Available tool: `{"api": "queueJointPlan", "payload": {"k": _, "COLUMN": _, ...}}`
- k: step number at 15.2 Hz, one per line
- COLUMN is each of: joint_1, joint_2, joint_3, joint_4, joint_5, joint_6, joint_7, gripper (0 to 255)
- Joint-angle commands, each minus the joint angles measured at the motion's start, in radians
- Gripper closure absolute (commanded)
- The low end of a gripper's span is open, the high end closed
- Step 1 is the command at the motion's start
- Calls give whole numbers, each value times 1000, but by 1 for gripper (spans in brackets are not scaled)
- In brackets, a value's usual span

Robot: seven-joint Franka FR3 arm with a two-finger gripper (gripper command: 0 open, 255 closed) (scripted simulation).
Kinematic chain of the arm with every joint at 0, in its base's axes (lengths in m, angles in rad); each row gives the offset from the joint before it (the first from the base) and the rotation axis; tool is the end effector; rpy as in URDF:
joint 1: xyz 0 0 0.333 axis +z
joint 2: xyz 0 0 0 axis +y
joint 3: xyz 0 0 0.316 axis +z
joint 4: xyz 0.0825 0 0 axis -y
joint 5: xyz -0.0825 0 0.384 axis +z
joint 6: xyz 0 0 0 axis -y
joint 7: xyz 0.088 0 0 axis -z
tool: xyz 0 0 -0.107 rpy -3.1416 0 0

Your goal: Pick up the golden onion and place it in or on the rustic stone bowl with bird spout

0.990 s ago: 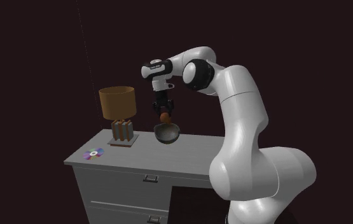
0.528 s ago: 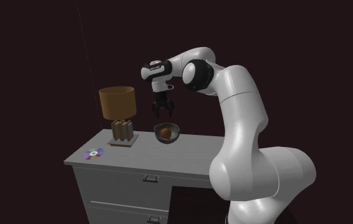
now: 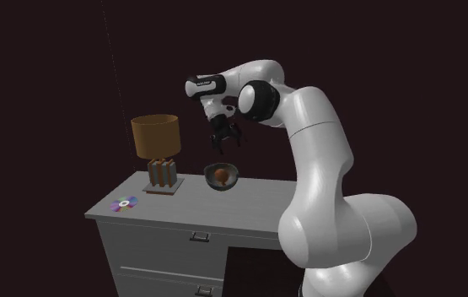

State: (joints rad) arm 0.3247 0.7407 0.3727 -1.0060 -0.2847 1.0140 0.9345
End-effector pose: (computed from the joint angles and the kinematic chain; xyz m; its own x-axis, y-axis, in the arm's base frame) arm 0.5745 0.3278 0.4029 0.8562 -0.3778 -0.3523 -0.1478 -0.8327 0.5337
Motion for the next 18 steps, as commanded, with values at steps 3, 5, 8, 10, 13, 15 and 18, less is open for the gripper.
{"api": "queueJointPlan", "payload": {"k": 3, "joint_1": -54, "joint_2": -52, "joint_3": 32, "joint_4": -113, "joint_5": 25, "joint_6": 114, "joint_7": 37, "gripper": 0}}
{"api": "queueJointPlan", "payload": {"k": 5, "joint_1": -26, "joint_2": -37, "joint_3": 22, "joint_4": -57, "joint_5": 17, "joint_6": -302, "joint_7": 24, "gripper": 0}}
{"api": "queueJointPlan", "payload": {"k": 8, "joint_1": -81, "joint_2": -129, "joint_3": 21, "joint_4": -239, "joint_5": 104, "joint_6": -56, "joint_7": 133, "gripper": 0}}
{"api": "queueJointPlan", "payload": {"k": 10, "joint_1": -109, "joint_2": -179, "joint_3": 18, "joint_4": -342, "joint_5": 144, "joint_6": 106, "joint_7": 187, "gripper": 0}}
{"api": "queueJointPlan", "payload": {"k": 13, "joint_1": -141, "joint_2": -237, "joint_3": 13, "joint_4": -476, "joint_5": 190, "joint_6": 346, "joint_7": 257, "gripper": 0}}
{"api": "queueJointPlan", "payload": {"k": 15, "joint_1": -155, "joint_2": -267, "joint_3": 8, "joint_4": -553, "joint_5": 214, "joint_6": 504, "joint_7": 298, "gripper": 0}}
{"api": "queueJointPlan", "payload": {"k": 18, "joint_1": -171, "joint_2": -296, "joint_3": -1, "joint_4": -652, "joint_5": 240, "joint_6": 740, "joint_7": 358, "gripper": 0}}
